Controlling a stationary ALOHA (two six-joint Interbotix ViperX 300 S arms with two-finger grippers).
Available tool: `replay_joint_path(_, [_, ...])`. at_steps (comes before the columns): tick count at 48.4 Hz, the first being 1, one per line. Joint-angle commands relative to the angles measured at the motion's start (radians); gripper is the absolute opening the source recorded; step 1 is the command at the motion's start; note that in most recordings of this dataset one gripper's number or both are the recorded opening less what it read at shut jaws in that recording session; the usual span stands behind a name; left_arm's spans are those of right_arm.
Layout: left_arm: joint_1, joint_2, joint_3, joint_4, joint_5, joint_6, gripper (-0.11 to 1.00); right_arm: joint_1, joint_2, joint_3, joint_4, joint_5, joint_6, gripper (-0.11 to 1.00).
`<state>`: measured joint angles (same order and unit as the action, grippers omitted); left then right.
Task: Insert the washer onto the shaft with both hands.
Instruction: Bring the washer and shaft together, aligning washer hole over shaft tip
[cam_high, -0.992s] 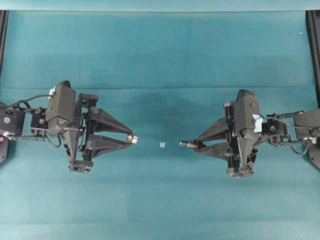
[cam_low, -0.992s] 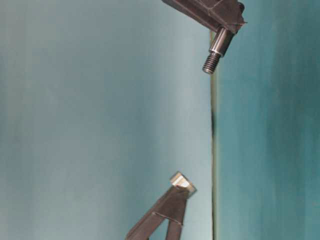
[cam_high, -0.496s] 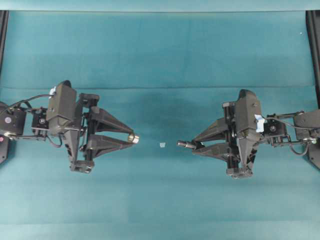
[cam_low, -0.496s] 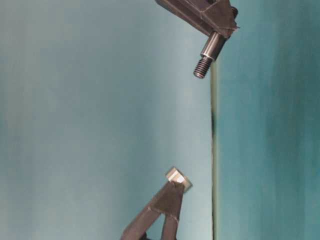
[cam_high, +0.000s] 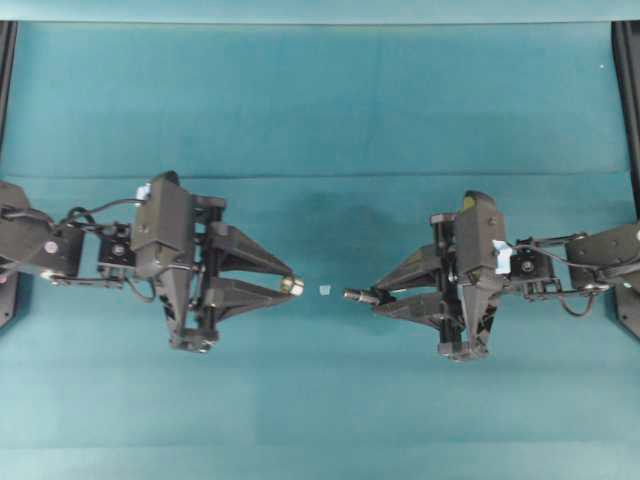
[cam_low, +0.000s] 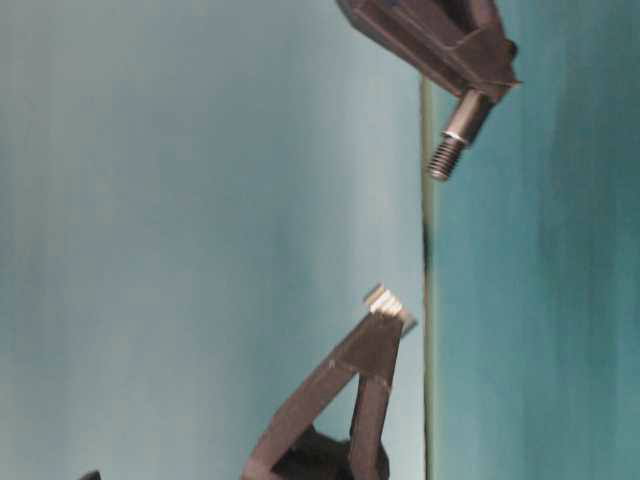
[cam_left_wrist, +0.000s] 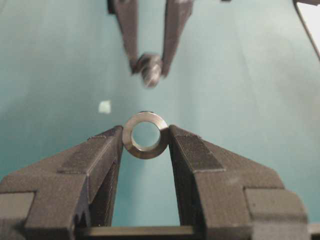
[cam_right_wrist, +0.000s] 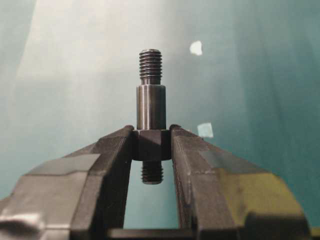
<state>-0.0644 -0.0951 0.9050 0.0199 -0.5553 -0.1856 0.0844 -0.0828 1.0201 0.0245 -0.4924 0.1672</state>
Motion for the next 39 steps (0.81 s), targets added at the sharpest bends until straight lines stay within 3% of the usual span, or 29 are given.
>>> replay_joint_path(1, [-0.006,0.011,-0.029,0.002,-0.012,-0.002,0.37,0.003,0.005,-0.015,0.002,-0.015,0.009,0.0])
replay_joint_path(39, [-0.006,0.091,-0.094,0.002,-0.017,-0.002,0.37,0.003,0.055,-0.049,0.002,-0.11,0.009,0.0])
